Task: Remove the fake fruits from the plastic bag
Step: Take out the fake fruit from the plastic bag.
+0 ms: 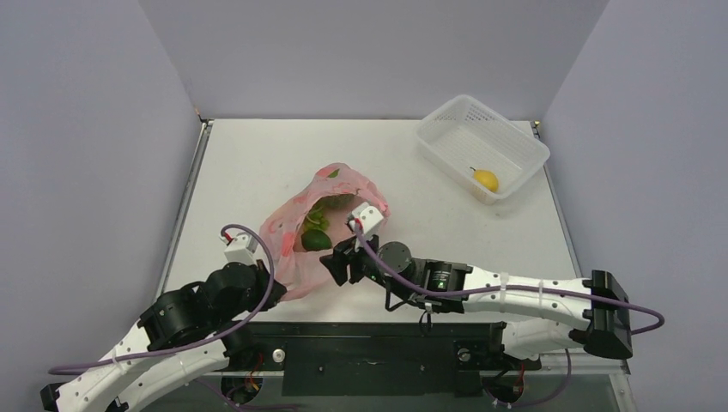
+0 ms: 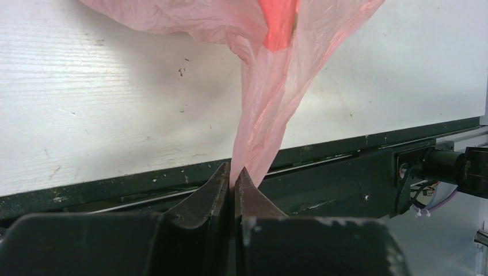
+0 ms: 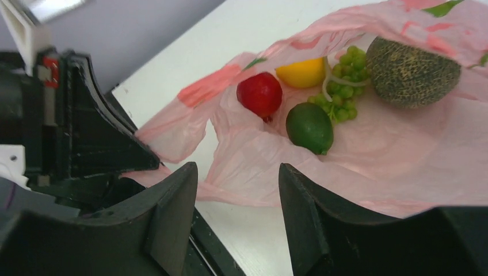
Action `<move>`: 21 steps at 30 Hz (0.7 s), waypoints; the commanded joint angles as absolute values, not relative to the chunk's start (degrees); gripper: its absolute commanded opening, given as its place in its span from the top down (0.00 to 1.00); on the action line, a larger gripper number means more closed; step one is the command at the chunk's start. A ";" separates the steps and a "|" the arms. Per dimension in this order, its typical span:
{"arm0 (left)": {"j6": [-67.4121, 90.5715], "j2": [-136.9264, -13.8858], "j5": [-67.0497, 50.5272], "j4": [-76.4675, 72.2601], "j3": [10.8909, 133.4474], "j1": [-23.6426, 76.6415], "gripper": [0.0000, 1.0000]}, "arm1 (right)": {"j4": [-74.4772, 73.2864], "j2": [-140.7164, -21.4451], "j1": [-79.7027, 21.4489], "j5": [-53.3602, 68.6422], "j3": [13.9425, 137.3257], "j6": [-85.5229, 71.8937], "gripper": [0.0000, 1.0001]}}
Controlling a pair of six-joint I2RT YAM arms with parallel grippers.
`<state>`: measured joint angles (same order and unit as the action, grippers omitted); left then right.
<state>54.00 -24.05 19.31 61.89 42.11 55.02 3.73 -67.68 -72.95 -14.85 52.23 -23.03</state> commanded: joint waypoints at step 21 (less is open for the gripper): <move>52.35 -17.06 21.32 60.32 43.24 55.11 1.00 | 4.29 -93.09 -66.78 -16.52 67.57 -19.86 0.46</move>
